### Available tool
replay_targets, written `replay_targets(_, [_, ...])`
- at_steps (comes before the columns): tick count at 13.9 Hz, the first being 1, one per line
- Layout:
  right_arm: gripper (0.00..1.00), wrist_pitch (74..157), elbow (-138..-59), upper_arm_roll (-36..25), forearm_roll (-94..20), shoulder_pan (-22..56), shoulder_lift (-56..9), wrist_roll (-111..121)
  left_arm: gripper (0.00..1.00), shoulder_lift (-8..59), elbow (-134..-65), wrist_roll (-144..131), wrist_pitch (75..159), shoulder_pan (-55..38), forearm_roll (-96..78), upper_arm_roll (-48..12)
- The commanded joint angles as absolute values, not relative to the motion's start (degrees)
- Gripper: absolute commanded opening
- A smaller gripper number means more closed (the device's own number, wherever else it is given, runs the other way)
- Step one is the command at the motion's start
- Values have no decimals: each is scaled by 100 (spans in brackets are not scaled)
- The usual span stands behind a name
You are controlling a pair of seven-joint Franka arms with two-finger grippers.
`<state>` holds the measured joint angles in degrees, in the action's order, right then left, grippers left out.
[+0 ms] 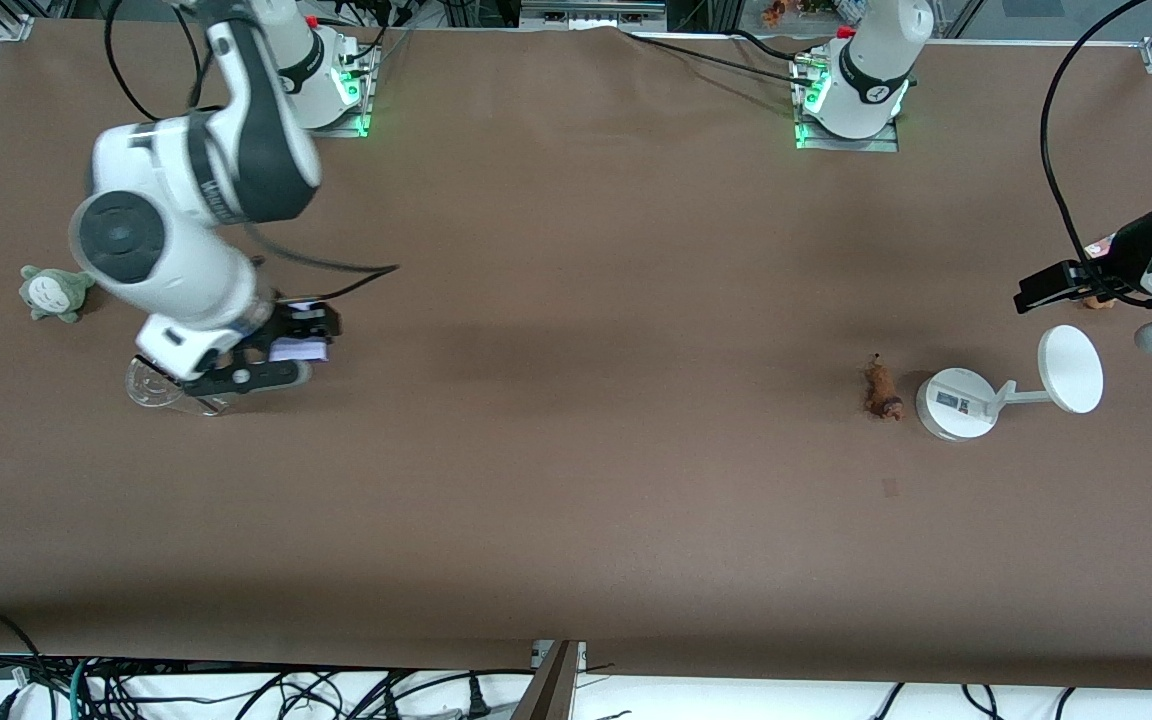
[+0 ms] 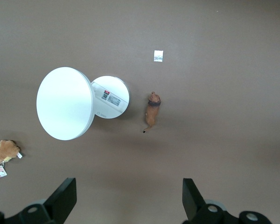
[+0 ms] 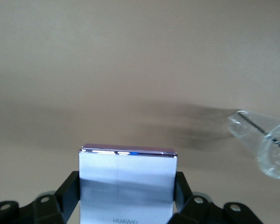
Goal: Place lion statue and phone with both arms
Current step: 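Carry the phone with the right gripper toward the clear cup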
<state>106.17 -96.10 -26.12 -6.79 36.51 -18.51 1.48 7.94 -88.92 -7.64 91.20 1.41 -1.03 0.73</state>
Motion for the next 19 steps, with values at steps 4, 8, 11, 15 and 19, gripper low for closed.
replay_targets(4, [39,10731,-10098,-3199,-1415,3332,-1871,1528,100,844,-8763,-642,9053,176,-255,79])
replay_targets(8, [39,11573,-10537,-3199,-1424,3261,-2091,1740,100,844,-8763,-642,9053,176,-255,79])
replay_targets(11, [39,11917,-10582,-3199,-1433,3261,-2399,1758,100,844,-8763,-642,9053,176,-255,79])
replay_targets(15, [39,12392,-10591,-3164,-1633,3261,-2803,1758,100,844,-8763,-642,9053,176,-255,79])
replay_targets(19, [39,12831,-10591,-3147,-2214,3261,-3295,2223,100,844,-8771,-642,9053,176,-255,79])
